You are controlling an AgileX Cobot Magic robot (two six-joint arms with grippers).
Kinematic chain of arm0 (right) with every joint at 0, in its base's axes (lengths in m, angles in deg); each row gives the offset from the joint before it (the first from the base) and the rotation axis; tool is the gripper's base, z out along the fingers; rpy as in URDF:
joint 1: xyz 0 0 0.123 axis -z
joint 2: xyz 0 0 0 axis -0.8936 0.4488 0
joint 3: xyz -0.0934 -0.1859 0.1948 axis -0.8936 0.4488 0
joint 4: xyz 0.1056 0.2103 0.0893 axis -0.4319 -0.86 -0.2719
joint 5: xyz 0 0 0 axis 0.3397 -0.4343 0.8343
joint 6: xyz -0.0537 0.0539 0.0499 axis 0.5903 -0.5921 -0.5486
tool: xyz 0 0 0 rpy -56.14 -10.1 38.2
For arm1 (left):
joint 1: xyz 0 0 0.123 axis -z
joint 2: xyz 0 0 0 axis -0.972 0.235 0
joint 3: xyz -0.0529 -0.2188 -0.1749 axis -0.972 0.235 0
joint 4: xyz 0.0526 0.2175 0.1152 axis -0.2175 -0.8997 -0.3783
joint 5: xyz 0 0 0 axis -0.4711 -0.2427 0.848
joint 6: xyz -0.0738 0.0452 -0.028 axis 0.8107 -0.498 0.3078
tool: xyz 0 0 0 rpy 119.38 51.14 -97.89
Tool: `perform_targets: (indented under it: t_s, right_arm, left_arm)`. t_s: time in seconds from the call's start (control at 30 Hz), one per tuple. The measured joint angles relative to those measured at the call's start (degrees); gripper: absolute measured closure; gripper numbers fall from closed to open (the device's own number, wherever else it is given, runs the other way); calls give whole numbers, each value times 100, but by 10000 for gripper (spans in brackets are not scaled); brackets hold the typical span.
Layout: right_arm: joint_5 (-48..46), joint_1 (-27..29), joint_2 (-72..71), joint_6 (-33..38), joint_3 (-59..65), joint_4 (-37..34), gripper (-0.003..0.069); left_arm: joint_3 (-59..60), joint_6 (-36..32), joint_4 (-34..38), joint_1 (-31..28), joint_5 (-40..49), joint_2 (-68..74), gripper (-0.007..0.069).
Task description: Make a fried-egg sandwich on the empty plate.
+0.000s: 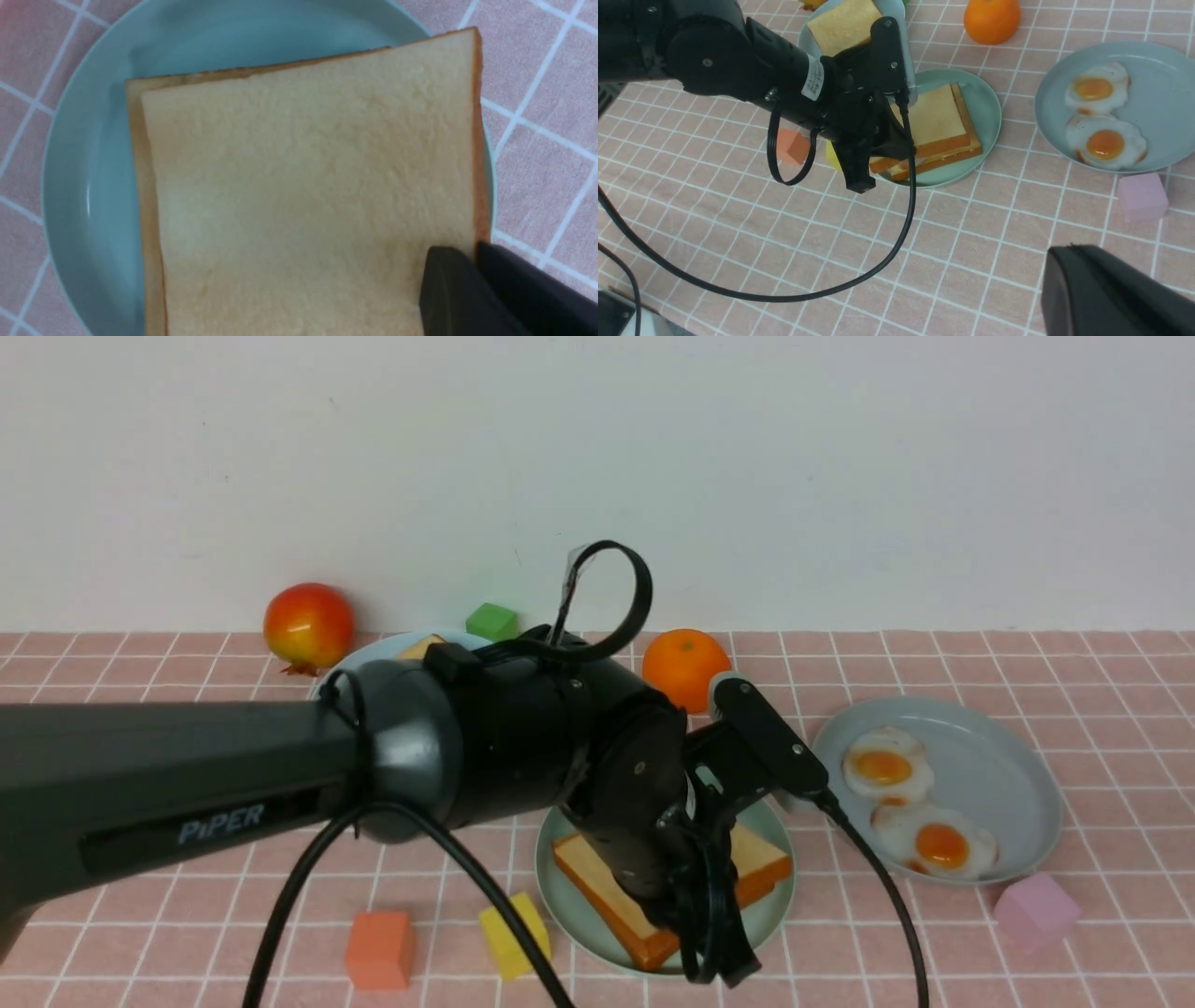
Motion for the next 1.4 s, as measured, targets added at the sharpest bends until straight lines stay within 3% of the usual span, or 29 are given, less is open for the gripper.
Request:
perform_targets:
  t_s: [0.43,0.63,0.7,0.8,0.83,0.9,1.1,1.4]
  right_arm:
    - [17,0,0,19,0,-271,640]
    - [34,0,0,19,0,-336,641]
    - [34,0,0,19,0,-355,641]
    - [34,0,0,19,0,-355,641]
    - [34,0,0,19,0,-355,641]
    - [34,0,0,19,0,-355,641]
    - [34,0,0,19,0,-253,641]
    - [49,0,-4,19,211,65,641]
  left_arm:
    - [0,-121,229,0,37,0,308]
    - [0,-121,290,0,49,-28,277]
    - [6,-57,298,0,68,-152,297]
    - [15,261,328,0,53,-603,391]
    - [15,501,329,0,41,-1157,508]
    - [33,676,329,0,41,-1753,610]
    - [785,975,350,0,-326,-3585,613]
    - [4166,1577,389,0,-2258,-6914,613]
